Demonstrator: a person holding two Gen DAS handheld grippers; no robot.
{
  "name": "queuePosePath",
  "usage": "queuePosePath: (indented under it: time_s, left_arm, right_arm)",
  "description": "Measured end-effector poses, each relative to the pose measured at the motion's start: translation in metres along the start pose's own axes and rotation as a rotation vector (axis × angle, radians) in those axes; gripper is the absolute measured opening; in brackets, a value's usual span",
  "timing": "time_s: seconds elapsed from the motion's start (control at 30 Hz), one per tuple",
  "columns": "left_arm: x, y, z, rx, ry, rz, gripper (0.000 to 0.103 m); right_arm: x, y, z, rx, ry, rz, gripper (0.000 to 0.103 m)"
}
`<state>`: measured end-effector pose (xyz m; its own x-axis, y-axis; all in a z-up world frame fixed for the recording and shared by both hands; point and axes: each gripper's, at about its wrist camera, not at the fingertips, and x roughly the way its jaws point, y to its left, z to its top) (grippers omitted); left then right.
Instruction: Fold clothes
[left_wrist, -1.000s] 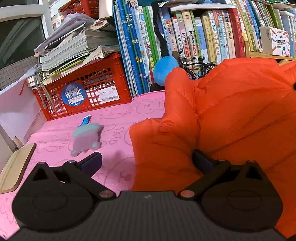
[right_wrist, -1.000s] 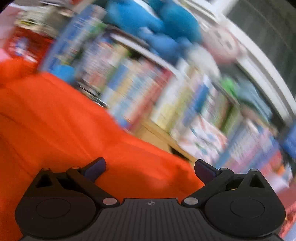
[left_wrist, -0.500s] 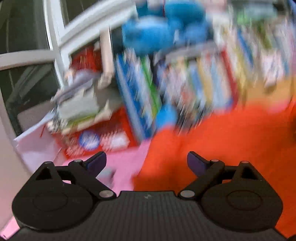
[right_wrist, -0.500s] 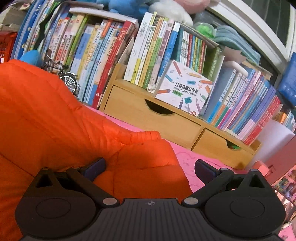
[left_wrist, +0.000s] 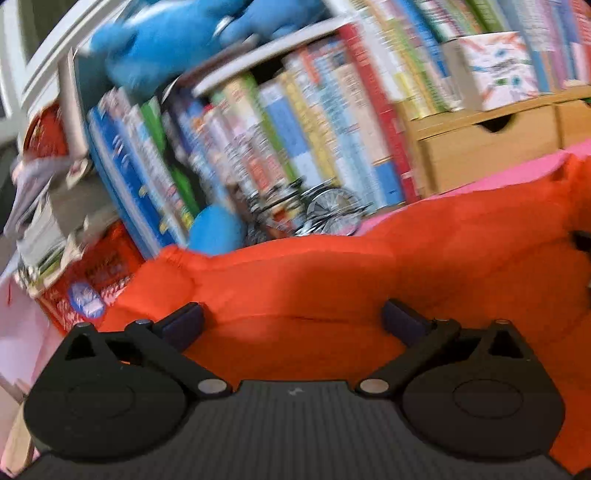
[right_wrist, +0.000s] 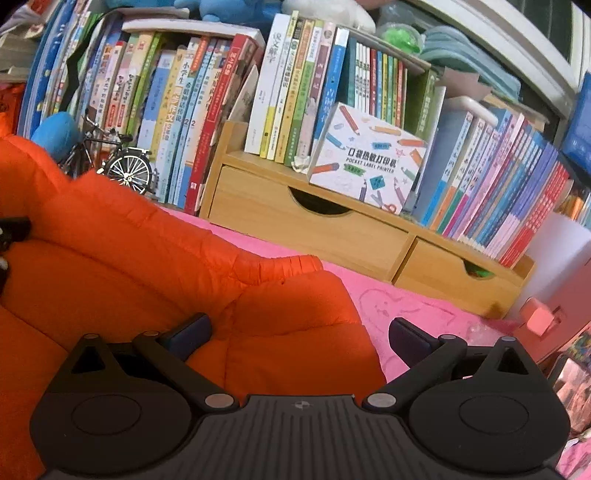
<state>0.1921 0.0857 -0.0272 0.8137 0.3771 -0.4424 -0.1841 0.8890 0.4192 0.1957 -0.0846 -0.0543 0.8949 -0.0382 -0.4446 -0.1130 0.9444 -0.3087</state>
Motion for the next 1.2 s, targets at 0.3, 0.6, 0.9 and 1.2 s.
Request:
queuePosePath:
  time_s: [0.3,0.6,0.9,1.2]
  left_arm:
    - [0.023,0.065,-0.035,-0.153,0.091,0.07,0.103]
    - [0.038,0.093,-0.051,-0.305,0.156,0.016,0.103]
    - [0.046,0.097,-0.053,-0.339,0.176,-0.026,0.103]
    - [0.048,0.107,-0.057,-0.408,0.187,-0.074,0.103]
  right_arm:
    - [0.0,0.001,-0.001,0.0,-0.01,0.012,0.103]
    - [0.0,0.003,-0.002,-0.003,-0.014,0.001,0.103]
    - [-0.035,0.007,0.015,0.017,-0.102,-0.056,0.102]
    - [-0.048,0.054,0.08,0.401,-0.146,0.48,0.1]
